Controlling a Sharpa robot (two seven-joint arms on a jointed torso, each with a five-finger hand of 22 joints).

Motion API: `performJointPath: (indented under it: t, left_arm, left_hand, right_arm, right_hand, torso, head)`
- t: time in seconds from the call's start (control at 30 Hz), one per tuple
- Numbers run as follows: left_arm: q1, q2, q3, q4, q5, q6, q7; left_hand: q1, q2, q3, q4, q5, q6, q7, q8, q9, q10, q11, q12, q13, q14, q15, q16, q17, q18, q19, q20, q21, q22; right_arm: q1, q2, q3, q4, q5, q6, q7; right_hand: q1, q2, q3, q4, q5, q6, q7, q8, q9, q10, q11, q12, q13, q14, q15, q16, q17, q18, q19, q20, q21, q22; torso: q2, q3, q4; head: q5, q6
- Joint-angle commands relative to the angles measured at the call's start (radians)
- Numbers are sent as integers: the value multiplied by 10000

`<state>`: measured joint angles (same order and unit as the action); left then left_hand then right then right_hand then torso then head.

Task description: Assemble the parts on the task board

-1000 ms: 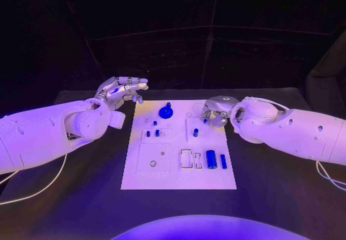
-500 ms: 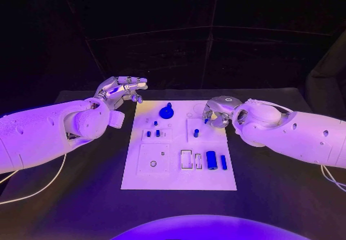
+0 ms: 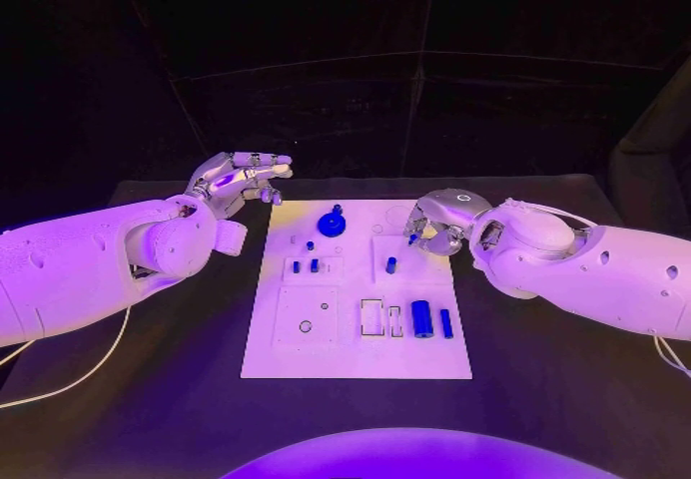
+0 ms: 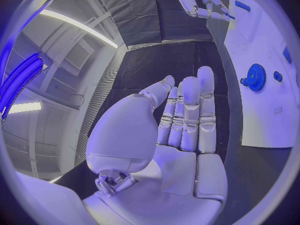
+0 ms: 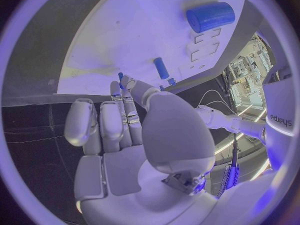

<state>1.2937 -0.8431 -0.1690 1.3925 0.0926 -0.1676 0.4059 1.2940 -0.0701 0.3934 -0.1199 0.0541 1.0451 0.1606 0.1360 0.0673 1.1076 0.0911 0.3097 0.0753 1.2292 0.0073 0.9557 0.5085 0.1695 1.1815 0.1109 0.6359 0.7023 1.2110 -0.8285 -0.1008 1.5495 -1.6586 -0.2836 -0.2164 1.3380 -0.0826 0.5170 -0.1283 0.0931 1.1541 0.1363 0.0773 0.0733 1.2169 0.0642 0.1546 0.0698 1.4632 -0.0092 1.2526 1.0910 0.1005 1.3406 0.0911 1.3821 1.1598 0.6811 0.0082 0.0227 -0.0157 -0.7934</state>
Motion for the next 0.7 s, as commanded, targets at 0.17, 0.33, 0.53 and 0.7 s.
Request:
performJointPath:
  t: [0.17, 0.33, 0.53, 0.7]
  left_arm:
    - [14, 3, 8, -5, 38, 146, 113]
    - [14, 29, 8, -4, 38, 156, 111]
    - [18, 45, 9, 20, 38, 163, 99]
    - [19, 44, 9, 28, 38, 163, 95]
  left_hand:
    - [21, 88, -77, -12, -24, -31, 70, -15, 0, -97, 19, 49, -11, -65, 23, -53, -21, 125, -84, -15, -55, -20]
    - [21, 88, -77, -12, -24, -31, 70, -15, 0, -97, 19, 49, -11, -65, 23, -53, -21, 125, -84, -15, -55, -20]
    - [21, 88, -77, -12, -24, -31, 70, -15, 0, -97, 19, 49, -11, -65, 23, -53, -21, 125, -84, -15, -55, -20]
    - [21, 88, -77, -12, -24, -31, 70, -15, 0, -97, 19, 49, -11, -65, 23, -53, -21, 125, -84, -15, -55, -20]
  right_arm:
    - [33, -299, 24, 1000, 109, -374, -121]
    - [40, -234, 33, 1685, 135, -394, -119]
    - [40, 105, 30, 2119, 145, -341, -82]
    - [32, 543, 19, 2171, 148, -214, -8]
  right_hand:
    - [-94, 9, 4, 66, 8, 59, -4, 41, 6, 91, 7, 17, -11, 359, -68, 66, 13, -170, 80, 11, 74, 43]
    - [-97, 5, 4, 67, 7, 60, -5, 40, 6, 90, 7, 15, -11, 358, -69, 66, 11, -170, 81, 10, 75, 46]
    - [-99, 4, 5, 67, 7, 61, -5, 39, 6, 89, 7, 13, -12, 357, -69, 62, 4, -170, 80, 10, 75, 45]
    - [-101, 5, 10, 70, 15, 60, -5, 36, 4, 87, 6, 9, -13, 355, -70, 55, -10, -171, 82, 10, 79, 50]
  torso:
    - [-15, -13, 5]
    - [-10, -25, 24]
    - [7, -36, 50]
    - [20, -33, 10]
  head:
    - [64, -33]
    - [115, -37]
    - [290, -74]
    - [479, -132]
